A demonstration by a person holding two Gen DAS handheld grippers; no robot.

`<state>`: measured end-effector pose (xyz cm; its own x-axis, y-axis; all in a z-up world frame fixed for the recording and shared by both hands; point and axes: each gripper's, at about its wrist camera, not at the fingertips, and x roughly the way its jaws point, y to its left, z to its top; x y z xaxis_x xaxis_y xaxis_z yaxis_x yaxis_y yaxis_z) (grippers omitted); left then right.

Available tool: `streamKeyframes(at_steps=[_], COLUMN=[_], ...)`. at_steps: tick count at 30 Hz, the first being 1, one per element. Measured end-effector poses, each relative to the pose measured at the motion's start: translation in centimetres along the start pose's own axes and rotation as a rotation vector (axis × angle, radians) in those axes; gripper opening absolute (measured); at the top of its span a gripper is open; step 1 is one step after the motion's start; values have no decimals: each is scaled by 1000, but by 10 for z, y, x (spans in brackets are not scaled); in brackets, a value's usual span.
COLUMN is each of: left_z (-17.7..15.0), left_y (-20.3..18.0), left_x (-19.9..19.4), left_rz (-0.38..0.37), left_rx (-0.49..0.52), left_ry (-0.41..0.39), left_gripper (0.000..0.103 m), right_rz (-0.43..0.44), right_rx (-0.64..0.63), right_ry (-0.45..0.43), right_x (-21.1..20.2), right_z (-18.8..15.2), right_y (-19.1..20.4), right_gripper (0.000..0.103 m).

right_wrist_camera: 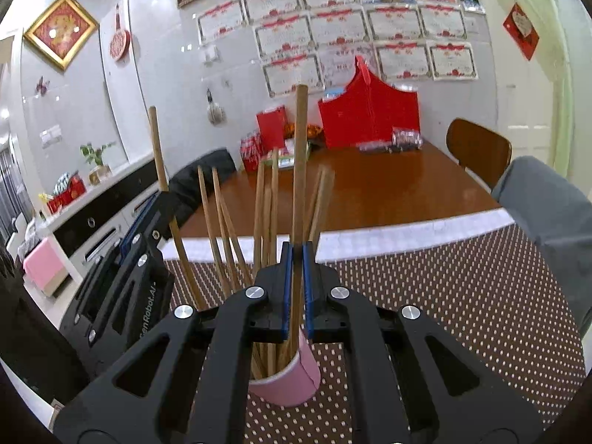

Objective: Organize utensils
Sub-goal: 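Lower both chopsticks into the pink cup and open both tools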

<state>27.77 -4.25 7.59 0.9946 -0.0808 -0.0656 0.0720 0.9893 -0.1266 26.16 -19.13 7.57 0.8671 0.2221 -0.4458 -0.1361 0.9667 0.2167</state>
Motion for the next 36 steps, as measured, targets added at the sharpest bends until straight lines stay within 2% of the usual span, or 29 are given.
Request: streamKeyframes(at_steps=[8,11,19,20,21,22,31,32,34,35,36], left_z=[-27,-33,-40,-40,-41,-40,-31,-30,-27,-26,-24], left_y=[13,18,19,19,21,21,19,18,16,14,13], left_x=[0,-2,-16,-18,-22,-24,-69,-76,-89,-96,-106], left_rz=[-3,5,11,11,10,9,-15,-12,-14,-16,-19], left_rx=[30,30,74,75,74,73,104,113,129,138,151], left_ry=[141,179,202,203,206,207,206,201,189,184,179], left_gripper=[7,7,8,10,20,24,28,33,36,36,37], right_rz=[-4,-28,-45,-44,-44,-45,-29,-27,-25,-25,-24], right_rx=[-25,-57,-94,-92,-89,-86,-108,-105,-97,-99,-104], right_ry=[123,111,114,113,113,112,51,47,22,4,-19], right_x=[12,8,-8,-11,-14,-18,-66,-71,-85,-91,-98], right_z=[-27,-32,-40,-41,-42,-43,-60,-62,-67,-68,-70], right_y=[4,9,11,10,9,9,13,13,14,15,16], right_gripper=[6,6,7,7,7,7,10,15,30,50,57])
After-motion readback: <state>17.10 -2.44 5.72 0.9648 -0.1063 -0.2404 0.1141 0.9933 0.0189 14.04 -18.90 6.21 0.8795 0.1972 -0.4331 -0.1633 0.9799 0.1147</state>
